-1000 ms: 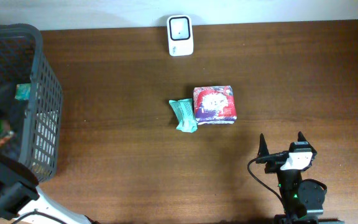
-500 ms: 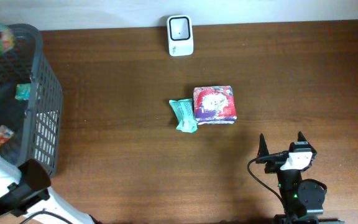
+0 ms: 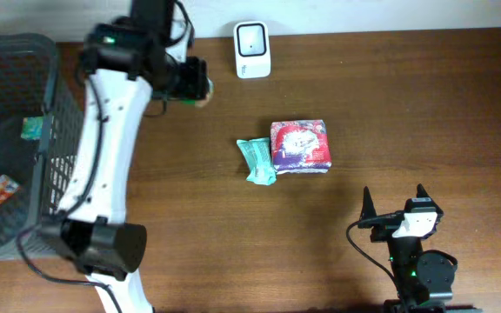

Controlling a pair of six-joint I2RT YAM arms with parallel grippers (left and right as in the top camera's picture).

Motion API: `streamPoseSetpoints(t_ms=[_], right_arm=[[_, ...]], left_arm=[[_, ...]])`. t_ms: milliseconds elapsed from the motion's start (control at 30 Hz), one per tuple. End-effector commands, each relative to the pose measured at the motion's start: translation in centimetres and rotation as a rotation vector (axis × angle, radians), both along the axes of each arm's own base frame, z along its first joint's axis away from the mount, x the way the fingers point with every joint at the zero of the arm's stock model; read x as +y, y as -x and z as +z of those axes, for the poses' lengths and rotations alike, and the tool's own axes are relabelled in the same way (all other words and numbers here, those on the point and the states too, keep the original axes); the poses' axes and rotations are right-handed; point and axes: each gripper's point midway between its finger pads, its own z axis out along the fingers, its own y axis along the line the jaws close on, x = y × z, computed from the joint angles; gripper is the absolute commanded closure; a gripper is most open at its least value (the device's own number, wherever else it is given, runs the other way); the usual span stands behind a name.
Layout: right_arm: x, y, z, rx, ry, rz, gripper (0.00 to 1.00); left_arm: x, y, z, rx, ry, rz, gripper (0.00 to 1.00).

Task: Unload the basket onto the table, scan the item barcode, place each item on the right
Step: 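Set the green-lidded jar on the table left of the wipes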

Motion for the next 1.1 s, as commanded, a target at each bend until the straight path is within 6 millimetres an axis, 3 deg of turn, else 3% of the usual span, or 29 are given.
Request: streamPoseSetpoints(t_ms=[0, 67, 100, 200, 367, 400, 467, 533, 567, 667, 767, 833, 867, 900, 933, 967, 1000, 1067], right_arm=[[0.0, 0.0, -0.3, 0.006, -0.003, -0.003, 0.01], [0.0, 0.0, -0.3, 0.006, -0.003, -0.003, 0.01], [0.0, 0.0, -0.3, 0.006, -0.003, -0.003, 0.01], [0.0, 0.0, -0.3, 0.006, -0.003, -0.003, 0.01], [0.0, 0.0, -0.3, 0.006, -0.003, -0.003, 0.01], [0.0, 0.0, -0.3, 0.006, -0.003, -0.003, 0.01], [0.0, 0.0, -0.3, 0.006, -0.003, -0.003, 0.01], [0.0, 0.0, -0.3, 0.006, -0.003, -0.003, 0.01], [0.0, 0.0, -0.3, 0.006, -0.003, -0.003, 0.01], [0.0, 0.0, -0.3, 0.006, -0.003, -0.003, 0.01], [0.0, 0.0, -0.3, 0.006, -0.003, -0.003, 0.01], [0.0, 0.0, -0.3, 0.006, -0.003, -0.003, 0.01], [0.0, 0.0, -0.3, 0.006, -0.003, -0.003, 0.01], [0.0, 0.0, -0.3, 0.006, -0.003, -0.003, 0.01], [0.0, 0.0, -0.3, 0.006, -0.003, -0.003, 0.01], [0.0, 0.0, -0.3, 0.006, -0.003, -0.003, 0.01], [0.0, 0.0, -0.3, 0.006, -0.003, -0.003, 0.01], [0.0, 0.0, -0.3, 0.006, -0.003, -0.003, 0.01]], left_arm=[[-1.0, 0.6, -6.9, 0.095, -0.055, -0.034, 0.5], [-1.5, 0.3, -11.0, 0.105, -0.058, -0.041, 0.49], [-1.5, 0.0, -12.1, 0.097, -0.055, -0.041, 0.48], [-2.4, -0.6, -14.6, 0.062, -0.043, -0.054, 0.5], [-5.8, 0.6, -17.6, 0.039, -0.037, -0.125, 0.43], [-6.2, 0.6, -18.1, 0.026, -0.033, -0.132, 0.38], [-5.6, 0.0, -18.0, -0.002, -0.072, -0.113, 0.05], [-5.5, -0.3, -17.7, -0.012, -0.07, -0.11, 0.01], [-5.4, -0.7, -17.0, -0.028, -0.065, -0.104, 0.01], [-5.9, -2.6, -10.6, -0.154, -0.023, -0.093, 0.01], [-4.2, -2.2, 2.6, -0.399, 0.05, -0.055, 0.01], [-1.9, -0.9, 8.3, -0.518, 0.068, -0.01, 0.01], [3.7, 0.7, 13.5, -0.654, 0.003, 0.138, 0.01], [8.3, 2.2, 16.5, -0.734, -0.054, 0.265, 0.01], [14.6, 4.9, 20.0, -0.824, -0.116, 0.433, 0.01], [19.2, 6.8, 21.3, -0.857, -0.17, 0.557, 0.01], [22.1, 8.0, 21.7, -0.864, -0.204, 0.635, 0.01], [30.1, 10.6, 20.0, -0.784, -0.307, 0.844, 0.01]])
